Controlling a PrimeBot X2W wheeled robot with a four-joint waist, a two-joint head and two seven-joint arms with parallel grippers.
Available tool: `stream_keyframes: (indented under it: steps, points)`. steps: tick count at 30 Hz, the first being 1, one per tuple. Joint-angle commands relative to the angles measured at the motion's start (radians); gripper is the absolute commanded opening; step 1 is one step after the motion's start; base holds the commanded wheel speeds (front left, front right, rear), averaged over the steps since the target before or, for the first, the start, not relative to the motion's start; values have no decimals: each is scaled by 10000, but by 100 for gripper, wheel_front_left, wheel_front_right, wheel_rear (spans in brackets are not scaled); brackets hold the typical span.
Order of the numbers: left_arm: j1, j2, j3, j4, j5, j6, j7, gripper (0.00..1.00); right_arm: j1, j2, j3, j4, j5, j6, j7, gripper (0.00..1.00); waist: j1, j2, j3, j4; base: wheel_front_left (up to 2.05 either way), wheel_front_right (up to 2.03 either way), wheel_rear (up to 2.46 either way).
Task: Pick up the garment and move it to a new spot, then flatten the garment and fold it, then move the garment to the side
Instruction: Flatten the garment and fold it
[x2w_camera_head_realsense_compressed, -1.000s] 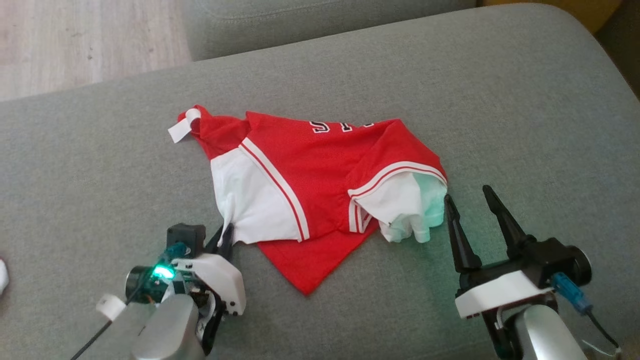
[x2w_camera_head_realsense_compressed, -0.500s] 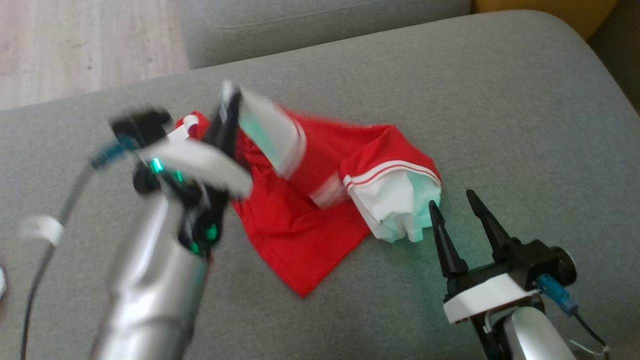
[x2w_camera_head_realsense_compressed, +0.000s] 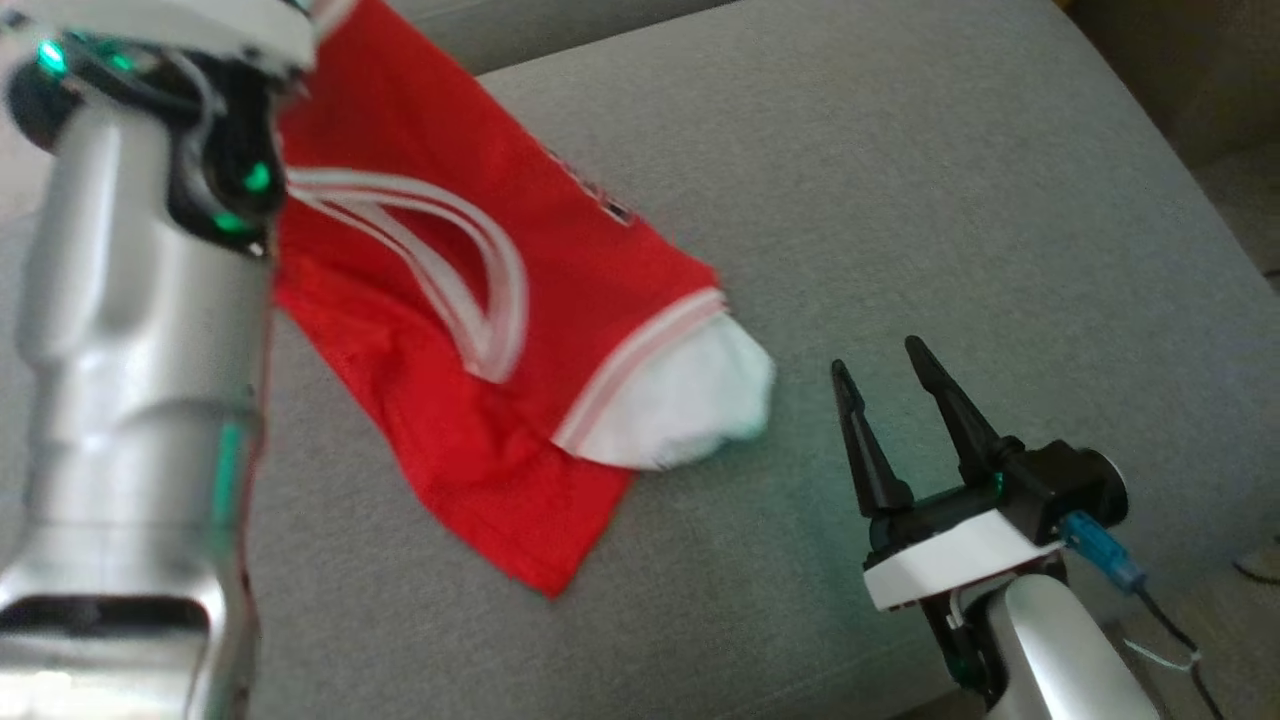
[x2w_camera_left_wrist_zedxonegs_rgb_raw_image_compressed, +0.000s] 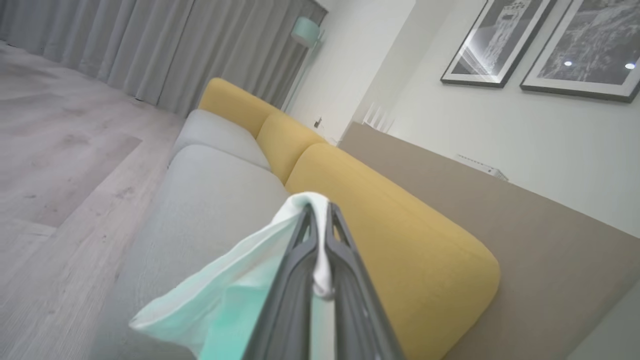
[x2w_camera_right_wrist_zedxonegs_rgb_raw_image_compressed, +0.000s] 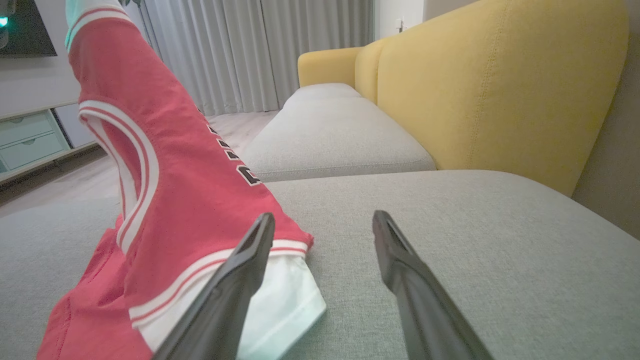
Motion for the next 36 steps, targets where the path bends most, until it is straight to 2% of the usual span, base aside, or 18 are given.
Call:
stream_keyframes:
  steps: [1, 7, 13, 17, 20, 22, 23, 29, 33, 36]
  points:
    - [-897, 504, 358, -208, 236, 75, -345, 0, -412, -24, 234, -351, 109, -7, -109, 100, -1, 0, 103, -197, 0, 0, 0]
    - [-1963, 557, 489, 69, 601, 258, -1425, 0, -398, -24, 205, -376, 144, -7, -109, 100, -1, 0, 116, -326, 0, 0, 0]
    - [-2577, -81, 225, -512, 725, 241, -2507, 0, -357, -24, 143, -345, 97, -7, -109, 100, -1, 0, 88, -188, 0, 0, 0]
    - [-1867, -480, -571, -1205, 541, 138, -2571, 0, -390, -24, 57, -380, 143, -7, -109, 100, -1, 0, 77, -37, 0, 0, 0]
    - [-739, -598, -1329, -1683, 96, 309, -2639, 0, -340, -24, 112, -309, 131, -7, -109, 100, -1, 0, 56, 45, 0, 0, 0]
    - [133, -613, -2133, -2046, -642, 565, -2787, 0, -335, -24, 158, -281, 136, -7, -109, 100, -1, 0, 62, 51, 0, 0, 0]
    - [938, -617, -3166, -2353, -1515, 969, -3004, 0, -352, -24, 183, -280, 154, -7, -109, 100, -1, 0, 121, 59, 0, 0, 0]
    - [2176, -620, -6349, -2703, -3283, 1917, -3485, 0, -480, -24, 352, -285, 245, -7, -109, 100, -1, 0, 339, -39, 0, 0, 0]
    - [2249, -621, -7848, -2838, -4437, 2270, -3666, 0, -567, -24, 476, -268, 363, -7, -109, 100, -1, 0, 498, -202, 0, 0, 0]
    - [2072, -621, -8817, -2917, -5003, 2361, -3736, 0, -588, -24, 520, -249, 430, -7, -109, 100, -1, 0, 588, -288, 0, 0, 0]
